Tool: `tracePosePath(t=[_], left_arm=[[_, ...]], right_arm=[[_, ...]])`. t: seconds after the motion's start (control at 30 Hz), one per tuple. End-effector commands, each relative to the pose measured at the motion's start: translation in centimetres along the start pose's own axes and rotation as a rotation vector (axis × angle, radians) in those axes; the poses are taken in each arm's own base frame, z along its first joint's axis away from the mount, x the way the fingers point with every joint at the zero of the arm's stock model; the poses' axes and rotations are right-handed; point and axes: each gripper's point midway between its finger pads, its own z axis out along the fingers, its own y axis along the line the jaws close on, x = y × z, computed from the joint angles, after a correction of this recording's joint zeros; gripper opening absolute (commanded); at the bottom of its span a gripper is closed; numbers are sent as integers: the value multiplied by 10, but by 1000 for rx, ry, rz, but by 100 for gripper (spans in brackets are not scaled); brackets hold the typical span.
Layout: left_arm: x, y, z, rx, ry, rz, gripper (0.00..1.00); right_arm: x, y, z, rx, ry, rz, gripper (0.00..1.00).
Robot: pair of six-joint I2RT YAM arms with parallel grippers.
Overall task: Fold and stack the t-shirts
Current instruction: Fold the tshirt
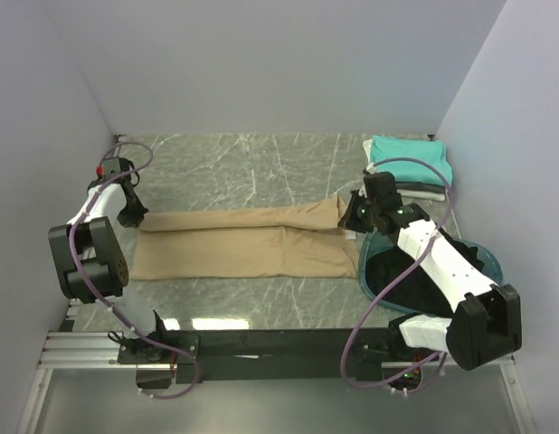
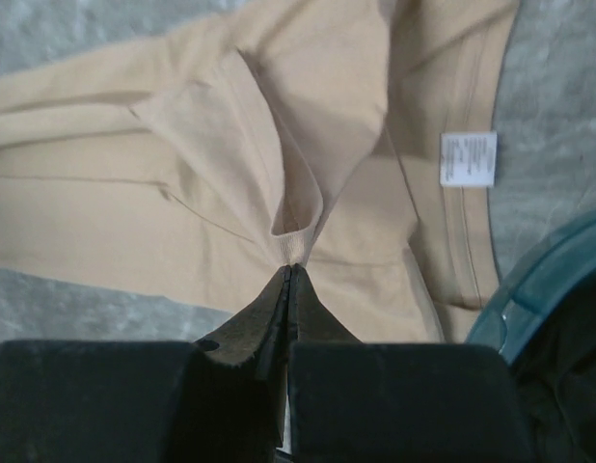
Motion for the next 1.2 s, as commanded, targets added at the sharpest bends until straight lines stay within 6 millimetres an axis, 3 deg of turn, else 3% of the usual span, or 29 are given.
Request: tracePosePath(t=[0.0,0.07,0.13,0.2,0.23,0.27,0.3,0.33,0.37,0.47,0.57,0.73,0.8,0.93,1.1,1.17], left_arm=[[0,10,-7,-51,-16,-27,4],[6,13,-7,-65,6,-39,13],[11,17,-11,-81,10,-50,30],[12,20,-15,-89,0,-60,38],[12,22,-20,-91,-9,-75,48],[15,23,-21,-95,-4,-76,50],[16,25,-24,-98,-5,-82,54],[14,26,-29,-98,-20,-94,62],[15,27,-31,-96,-24,-97,65],[5,21,-41,-72,-65,-112,66],[-4,3,-48,-41,-97,-104,65],[-9,-50,-49,104,-92,-97,65],[-7,-65,-46,160,-69,-108,65],[6,-86,-21,215,15,-112,64],[20,-95,-3,229,91,-119,64],[23,-95,-1,231,103,-117,64]], right_arm=[[18,-10,2,47,22,-35,0],[31,-20,7,88,45,-46,0],[46,-31,10,121,68,-56,0],[56,-38,12,142,87,-62,0],[61,-39,13,147,95,-69,0],[68,-45,15,164,111,-71,1],[71,-46,16,171,120,-73,12],[72,-47,17,179,130,-77,19],[73,-47,17,187,137,-78,24],[60,-40,12,193,118,-90,36],[37,-26,5,172,75,-108,40],[3,5,11,82,30,-158,41],[-7,19,21,33,19,-167,40],[-23,43,58,-37,56,-207,40],[-25,55,101,-79,133,-230,41],[-31,63,107,-101,142,-237,40]])
